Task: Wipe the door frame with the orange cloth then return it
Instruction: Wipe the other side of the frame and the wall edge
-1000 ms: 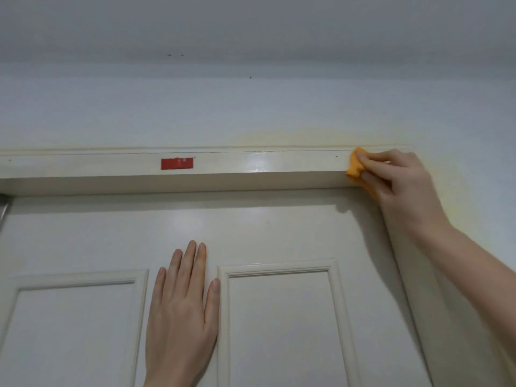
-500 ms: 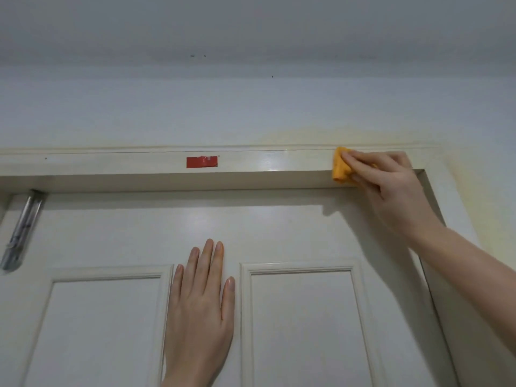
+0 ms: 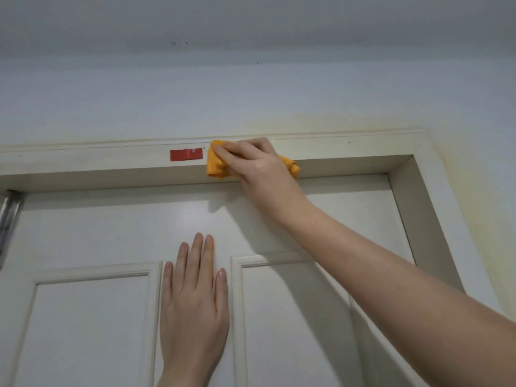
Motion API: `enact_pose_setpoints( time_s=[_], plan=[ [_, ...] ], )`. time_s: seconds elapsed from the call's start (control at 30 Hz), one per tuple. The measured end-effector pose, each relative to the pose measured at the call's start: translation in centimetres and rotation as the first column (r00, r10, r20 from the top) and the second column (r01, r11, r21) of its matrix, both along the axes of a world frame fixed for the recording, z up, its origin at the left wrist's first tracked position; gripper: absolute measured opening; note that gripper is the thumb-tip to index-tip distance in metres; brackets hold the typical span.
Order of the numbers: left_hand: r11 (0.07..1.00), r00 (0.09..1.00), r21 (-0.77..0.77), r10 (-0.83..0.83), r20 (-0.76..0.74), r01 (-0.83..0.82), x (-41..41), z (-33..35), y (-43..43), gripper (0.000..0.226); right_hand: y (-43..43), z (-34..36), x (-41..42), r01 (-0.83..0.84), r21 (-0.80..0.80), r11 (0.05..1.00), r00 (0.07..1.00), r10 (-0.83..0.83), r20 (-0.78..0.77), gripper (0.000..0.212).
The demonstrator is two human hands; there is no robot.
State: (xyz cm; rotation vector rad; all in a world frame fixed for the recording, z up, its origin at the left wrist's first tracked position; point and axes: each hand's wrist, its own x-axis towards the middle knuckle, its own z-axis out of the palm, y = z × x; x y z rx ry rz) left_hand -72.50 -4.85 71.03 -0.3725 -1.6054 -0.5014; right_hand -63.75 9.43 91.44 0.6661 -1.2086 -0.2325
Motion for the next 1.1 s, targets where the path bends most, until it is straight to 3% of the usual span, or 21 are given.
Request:
enact_pose_setpoints(
  time_s=[0.23, 0.53, 0.77, 0.9, 1.1],
  plan=[
    [0.990, 0.992, 0.072, -0.123, 0.016, 0.121, 2.0, 0.0, 3.1, 0.063, 7.0, -0.6, 3.0, 0.061, -0.016, 0.998, 0.998, -0.061, 0.001, 0.038],
    [0.989, 0.990, 0.045, -0.144, -0.003, 0.144, 3.4, 0.0, 7.3, 0.064, 16.3, -2.2, 7.7, 0.181, -0.182, 0.966, 0.978, -0.157, 0.137, 0.039],
    [0.994, 0.995, 0.022, -0.102, -0.011, 0.103, 4.4, -0.8, 8.9, 0.063, 19.4, -3.2, 10.4, 0.223, -0.272, 0.936, 0.970, -0.186, 0.155, 0.037],
    [0.998, 0.997, 0.033, -0.060, -0.038, 0.061, 4.9, -0.9, 10.1, 0.063, 22.3, -4.3, 12.7, 0.221, -0.381, 0.898, 0.973, -0.174, 0.153, 0.034],
    [0.986, 0.984, 0.014, -0.165, -0.071, 0.167, 5.8, -1.7, 14.2, 0.062, 27.6, -9.3, 15.2, 0.211, -0.497, 0.842, 0.962, -0.088, 0.259, 0.034]
  ],
)
